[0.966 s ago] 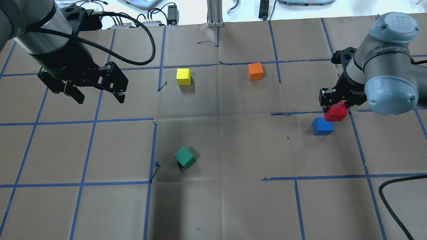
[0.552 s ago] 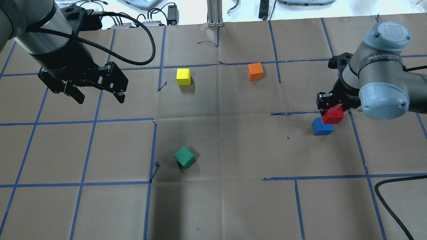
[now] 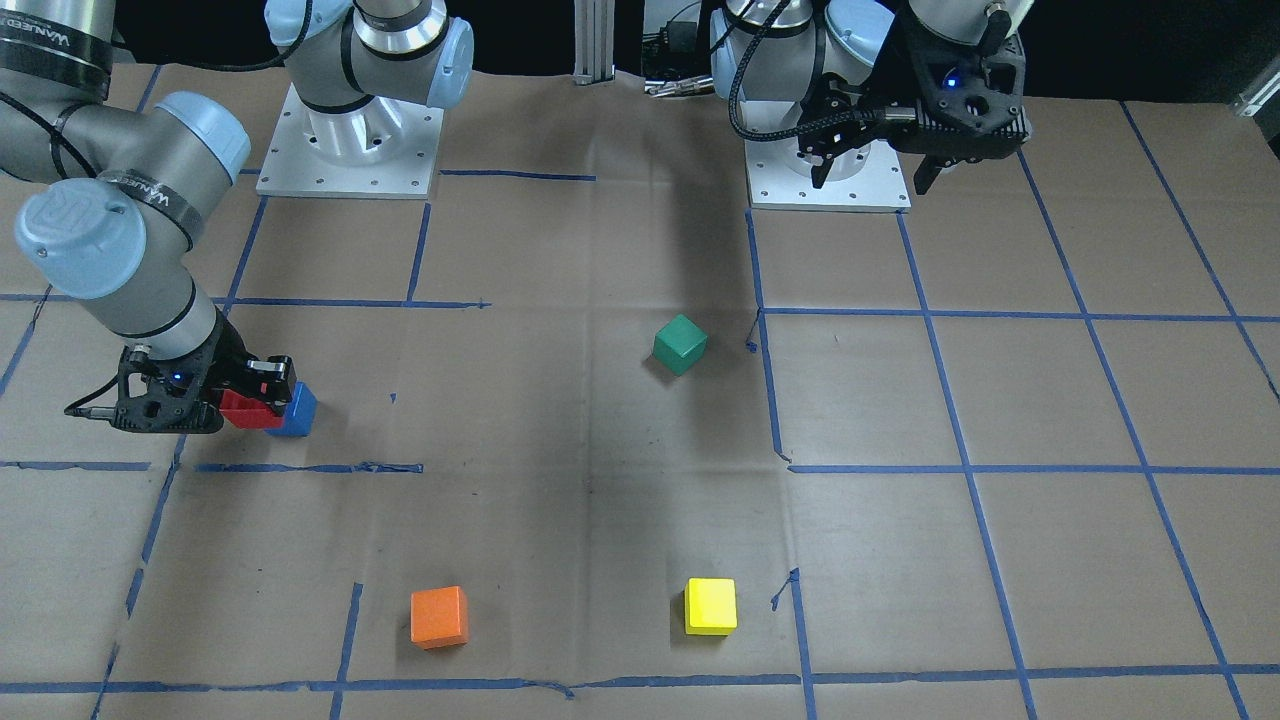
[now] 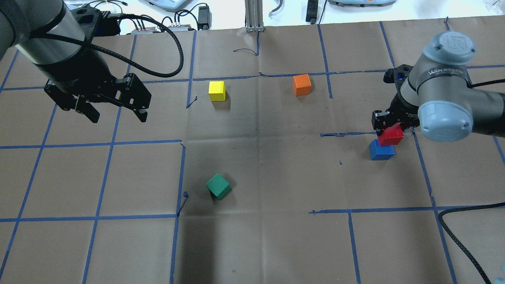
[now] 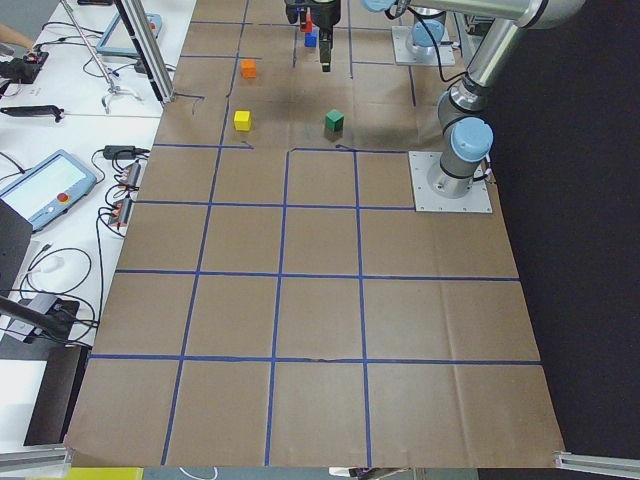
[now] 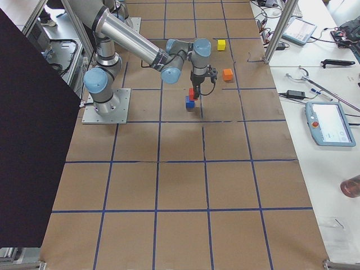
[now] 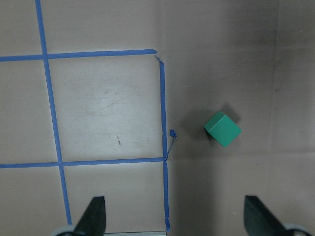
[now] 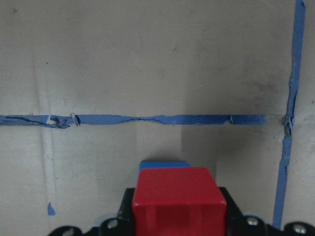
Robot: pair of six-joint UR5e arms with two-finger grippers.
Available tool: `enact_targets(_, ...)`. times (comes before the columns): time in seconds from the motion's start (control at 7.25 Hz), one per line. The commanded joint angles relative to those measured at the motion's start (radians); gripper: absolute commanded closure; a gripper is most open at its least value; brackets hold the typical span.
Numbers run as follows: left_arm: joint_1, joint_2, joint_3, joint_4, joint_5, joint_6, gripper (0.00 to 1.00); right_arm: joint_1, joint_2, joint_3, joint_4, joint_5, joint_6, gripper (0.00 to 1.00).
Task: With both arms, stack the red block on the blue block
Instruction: 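Lower the red cube onto the blue cube and open the right gripper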
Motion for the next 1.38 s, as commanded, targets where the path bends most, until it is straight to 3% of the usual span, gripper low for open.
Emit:
enact_targets(0.0, 0.000, 0.000, 0.000, 0.000, 0.001, 0.000, 0.00, 0.003, -0.003, 0.003, 0.009, -0.001, 0.003, 0.93)
enact_targets(1.24, 0.000, 0.000, 0.000, 0.000, 0.001, 0.003, 0.00, 0.000, -0.012, 0.032, 0.014, -0.003, -0.002, 0.91)
